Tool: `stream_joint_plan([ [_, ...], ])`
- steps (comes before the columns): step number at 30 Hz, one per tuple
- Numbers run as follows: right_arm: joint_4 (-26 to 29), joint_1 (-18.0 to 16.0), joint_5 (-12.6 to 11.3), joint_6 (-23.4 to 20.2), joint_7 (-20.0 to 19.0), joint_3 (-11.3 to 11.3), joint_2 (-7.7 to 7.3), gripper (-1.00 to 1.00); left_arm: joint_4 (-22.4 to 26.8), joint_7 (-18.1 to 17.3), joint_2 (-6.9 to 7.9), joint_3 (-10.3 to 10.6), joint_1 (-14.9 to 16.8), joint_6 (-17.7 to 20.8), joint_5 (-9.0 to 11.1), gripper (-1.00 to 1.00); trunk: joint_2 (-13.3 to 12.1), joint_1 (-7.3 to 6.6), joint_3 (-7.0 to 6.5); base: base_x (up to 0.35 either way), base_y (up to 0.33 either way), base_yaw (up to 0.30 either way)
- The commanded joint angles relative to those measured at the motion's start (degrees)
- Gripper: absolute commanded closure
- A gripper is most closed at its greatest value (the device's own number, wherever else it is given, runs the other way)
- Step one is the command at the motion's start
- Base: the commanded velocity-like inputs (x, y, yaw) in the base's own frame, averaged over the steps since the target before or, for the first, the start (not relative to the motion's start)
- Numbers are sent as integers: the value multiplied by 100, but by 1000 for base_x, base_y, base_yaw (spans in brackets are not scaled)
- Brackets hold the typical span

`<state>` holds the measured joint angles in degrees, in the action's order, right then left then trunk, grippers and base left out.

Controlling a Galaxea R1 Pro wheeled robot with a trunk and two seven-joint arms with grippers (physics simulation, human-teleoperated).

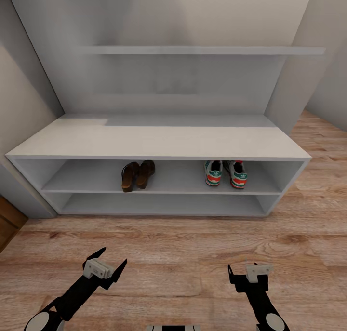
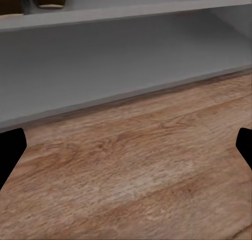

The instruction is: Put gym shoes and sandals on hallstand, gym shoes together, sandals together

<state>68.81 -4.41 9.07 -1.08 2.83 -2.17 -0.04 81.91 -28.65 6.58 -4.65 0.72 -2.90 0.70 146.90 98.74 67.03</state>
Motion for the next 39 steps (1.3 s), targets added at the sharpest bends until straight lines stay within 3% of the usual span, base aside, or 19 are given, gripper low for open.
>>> stream_joint_plan([
  [1, 0, 0, 0, 0, 0, 0, 0, -100, 0, 0, 0, -1, 0, 0, 0, -100, 0, 0, 0, 0, 0, 0],
  [17, -8, 53, 10, 32, -1, 66, 26, -100, -124, 0, -32, -82, -2, -7, 0, -100, 0, 0, 0, 0, 0, 0],
  [39, -95, 71, -24, 442, 18, 77, 5, -100, -199, 8, -55, -96, -2, -17, 0, -100, 0, 0, 0, 0, 0, 0],
])
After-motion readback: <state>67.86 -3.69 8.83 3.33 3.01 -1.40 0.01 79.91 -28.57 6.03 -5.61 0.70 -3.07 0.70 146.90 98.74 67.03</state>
